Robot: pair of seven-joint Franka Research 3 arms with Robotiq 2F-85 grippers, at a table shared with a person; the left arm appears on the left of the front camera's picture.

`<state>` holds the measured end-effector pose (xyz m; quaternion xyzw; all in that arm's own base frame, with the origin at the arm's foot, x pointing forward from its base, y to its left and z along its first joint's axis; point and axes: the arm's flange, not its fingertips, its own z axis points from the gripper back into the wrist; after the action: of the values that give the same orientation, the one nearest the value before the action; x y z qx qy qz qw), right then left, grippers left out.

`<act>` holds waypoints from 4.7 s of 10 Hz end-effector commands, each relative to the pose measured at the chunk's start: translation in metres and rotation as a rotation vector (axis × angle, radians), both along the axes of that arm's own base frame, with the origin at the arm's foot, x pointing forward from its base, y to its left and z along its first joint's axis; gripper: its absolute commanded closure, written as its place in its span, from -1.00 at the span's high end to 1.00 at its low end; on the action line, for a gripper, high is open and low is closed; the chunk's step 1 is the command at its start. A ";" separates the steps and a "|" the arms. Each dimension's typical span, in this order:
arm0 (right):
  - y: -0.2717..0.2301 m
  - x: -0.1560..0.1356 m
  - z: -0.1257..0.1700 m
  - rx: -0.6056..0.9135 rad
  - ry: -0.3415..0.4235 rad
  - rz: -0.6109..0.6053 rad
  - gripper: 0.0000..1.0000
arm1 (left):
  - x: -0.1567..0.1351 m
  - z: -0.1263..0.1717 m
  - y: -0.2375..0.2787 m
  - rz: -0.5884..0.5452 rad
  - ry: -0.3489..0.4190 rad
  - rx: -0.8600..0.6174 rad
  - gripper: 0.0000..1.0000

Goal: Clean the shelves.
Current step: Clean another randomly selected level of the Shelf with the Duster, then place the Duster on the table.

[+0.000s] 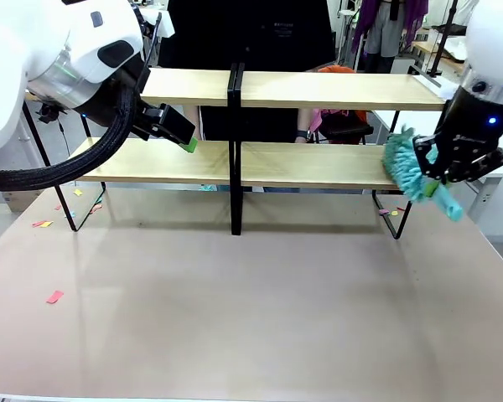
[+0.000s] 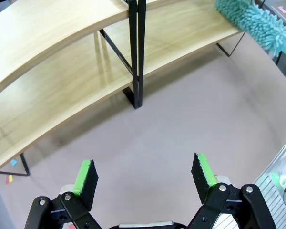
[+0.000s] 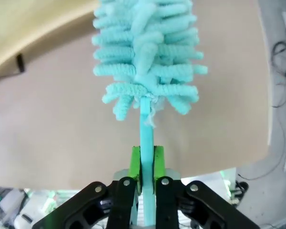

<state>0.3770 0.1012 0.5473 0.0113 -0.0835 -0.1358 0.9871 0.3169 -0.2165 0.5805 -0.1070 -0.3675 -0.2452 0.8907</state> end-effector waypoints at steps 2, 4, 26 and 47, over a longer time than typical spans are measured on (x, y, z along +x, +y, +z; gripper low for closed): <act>0.027 -0.015 0.001 0.090 -0.126 0.169 -0.75 | -0.002 0.000 0.003 0.002 0.000 0.007 1.00; 0.036 -0.022 0.000 0.188 -0.116 0.294 -0.75 | -0.002 0.000 0.003 0.002 0.000 0.007 1.00; -0.157 -0.213 0.069 0.679 0.312 0.763 -0.75 | -0.002 0.000 0.003 0.002 0.000 0.007 1.00; -0.135 -0.035 -0.123 0.769 0.583 0.982 -0.75 | -0.012 -0.177 0.280 -0.422 0.643 -0.942 1.00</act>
<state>0.3340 -0.0439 0.4248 0.3603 0.2717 0.3152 0.8349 0.3081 0.0674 0.3968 -0.6209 -0.1169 -0.1914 0.7511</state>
